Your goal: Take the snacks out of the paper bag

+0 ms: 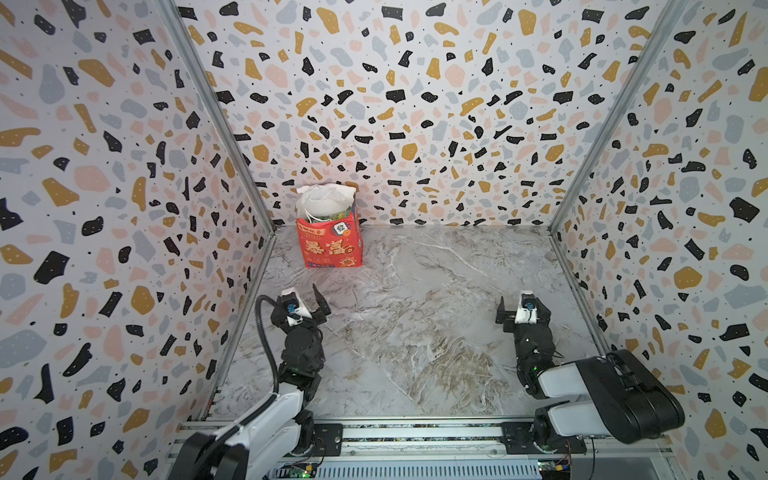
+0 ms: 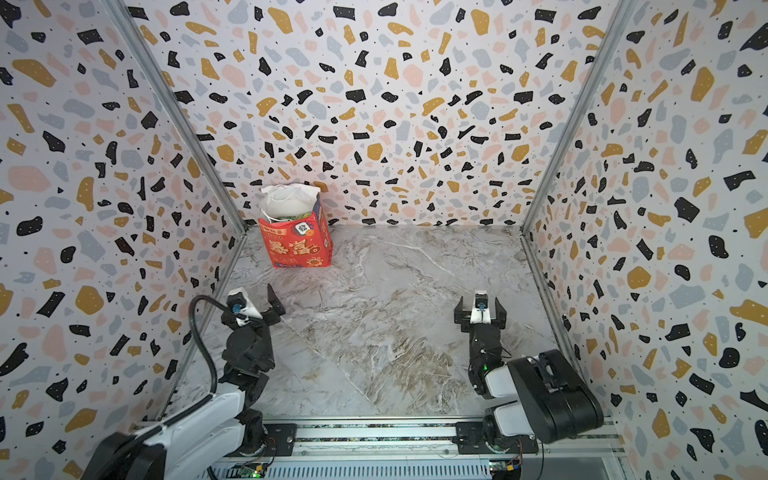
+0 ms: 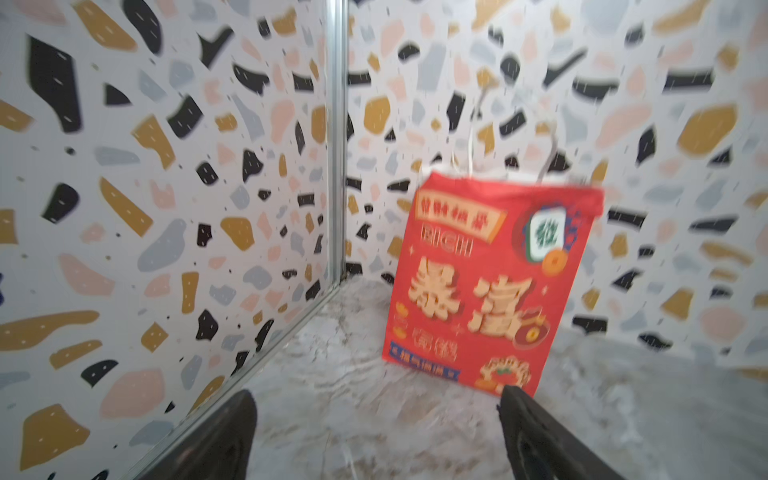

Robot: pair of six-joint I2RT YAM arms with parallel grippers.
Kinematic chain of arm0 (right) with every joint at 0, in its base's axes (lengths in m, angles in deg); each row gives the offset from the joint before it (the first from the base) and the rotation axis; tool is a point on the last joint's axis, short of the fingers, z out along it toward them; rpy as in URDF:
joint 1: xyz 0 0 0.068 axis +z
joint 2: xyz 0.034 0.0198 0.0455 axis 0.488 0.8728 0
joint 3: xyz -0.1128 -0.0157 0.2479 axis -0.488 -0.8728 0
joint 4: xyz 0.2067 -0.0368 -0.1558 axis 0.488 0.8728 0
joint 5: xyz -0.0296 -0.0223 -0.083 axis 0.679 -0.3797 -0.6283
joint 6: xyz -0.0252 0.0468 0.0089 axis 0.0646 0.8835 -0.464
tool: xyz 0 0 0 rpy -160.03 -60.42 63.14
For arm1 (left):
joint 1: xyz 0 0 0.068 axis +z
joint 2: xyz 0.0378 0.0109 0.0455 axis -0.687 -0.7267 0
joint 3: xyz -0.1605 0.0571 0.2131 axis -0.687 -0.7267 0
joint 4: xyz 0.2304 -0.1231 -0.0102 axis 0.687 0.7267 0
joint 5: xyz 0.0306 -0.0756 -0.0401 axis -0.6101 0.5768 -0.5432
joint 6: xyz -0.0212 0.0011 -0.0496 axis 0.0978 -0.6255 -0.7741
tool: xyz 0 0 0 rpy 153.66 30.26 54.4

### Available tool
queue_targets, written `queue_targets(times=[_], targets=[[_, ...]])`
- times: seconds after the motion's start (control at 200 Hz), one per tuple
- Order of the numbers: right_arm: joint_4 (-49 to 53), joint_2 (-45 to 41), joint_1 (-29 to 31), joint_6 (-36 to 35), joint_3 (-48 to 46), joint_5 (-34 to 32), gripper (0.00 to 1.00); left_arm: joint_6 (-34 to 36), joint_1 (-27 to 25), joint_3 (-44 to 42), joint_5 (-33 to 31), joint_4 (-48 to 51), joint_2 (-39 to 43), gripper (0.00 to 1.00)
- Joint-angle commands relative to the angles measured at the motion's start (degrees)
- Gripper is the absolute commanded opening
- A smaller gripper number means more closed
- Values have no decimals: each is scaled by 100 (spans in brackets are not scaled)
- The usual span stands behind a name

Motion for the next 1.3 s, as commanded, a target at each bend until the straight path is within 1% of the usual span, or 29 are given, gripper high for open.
queue_targets(times=[0.0, 0.02, 0.035, 0.055, 0.07, 0.08, 0.085, 0.09, 0.095, 0.125, 0.16, 0.185, 0.245, 0.32, 0.42, 0.531, 0.616, 0.701, 0.836, 0.881, 0.931, 0.981, 1.061, 1.156, 1.297], targets=[[1698, -1457, 132, 1447, 966, -1151, 99, -306, -25, 334, -1, 456, 530, 85], [2313, -1637, -100, 2085, 1167, -835, 99, -327, -29, 410, -2, 444, 540, 82], [2693, -1724, -348, 2442, 1325, -344, 100, -338, -17, 475, 2, 432, 519, 77], [2953, -1772, -670, 2745, 1490, 449, 92, -349, -6, 588, 21, 417, 475, 69], [3030, -1754, -910, 2913, 1601, 900, 86, -353, 14, 684, 32, 415, 414, 62], [3044, -1720, -1028, 3019, 1658, 1362, 84, -369, 32, 753, 44, 423, 371, 58], [3052, -1703, -1094, 3064, 1702, 1362, 80, -381, 37, 787, 43, 427, 333, 57], [3065, -1685, -1141, 3105, 1738, 1625, 80, -400, 52, 834, 51, 429, 305, 55], [3071, -1655, -1181, 3138, 1773, 1736, 79, -409, 69, 876, 60, 434, 278, 53], [3223, -1496, -1345, 3285, 2066, 2182, 73, -523, 217, 1160, 209, 532, 68, 41], [3543, -1265, -1347, 3284, 2455, 2395, 67, -730, 510, 1600, 537, 799, -184, 24], [3800, -1082, -1292, 3199, 2749, 2490, 64, -906, 733, 1905, 817, 991, -383, 17], [4177, -668, -1054, 2871, 3345, 2619, 52, -1113, 1184, 2612, 1410, 1186, -895, 10], [4104, -234, -644, 2369, 3726, 2568, 46, -1230, 1591, 3667, 1798, 1732, -1596, 0], [4134, 173, -422, 2215, 4068, 2785, 45, -1319, 2151, 5021, 2671, 2506, -2594, 0], [3955, 316, -256, 2136, 3950, 2963, 45, -1385, 2677, 6356, 3496, 3436, -3744, 0], [3991, 362, -161, 2025, 3847, 3011, 50, -1412, 3045, 7491, 4137, 4281, -4807, 0], [3982, 429, -107, 1980, 3722, 3115, 52, -1282, 3219, 8546, 4753, 4924, -5812, 0], [3816, 433, -47, 2143, 3330, 3471, 53, -909, 3283, 9783, 5106, 5569, -7100, 0], [3637, 408, 18, 2121, 3129, 3703, 53, -761, 3285, 10174, 5276, 5781, -7490, 0], [3436, 415, 142, 1971, 2942, 3918, 54, -709, 3285, 10519, 5490, 5899, -7898, 0], [3389, 440, 300, 1775, 2826, 3944, 56, -674, 3285, 10848, 5722, 6004, -8239, 0], [3406, 527, 492, 1537, 2782, 3961, 57, -607, 3268, 11158, 5784, 6118, -8623, 0], [3252, 565, 562, 1546, 2713, 3984, 59, -565, 3243, 11235, 5740, 6121, -8829, 0], [2923, 546, 571, 1572, 2619, 3994, 61, -588, 3214, 11034, 5687, 5951, -8956, 0]])
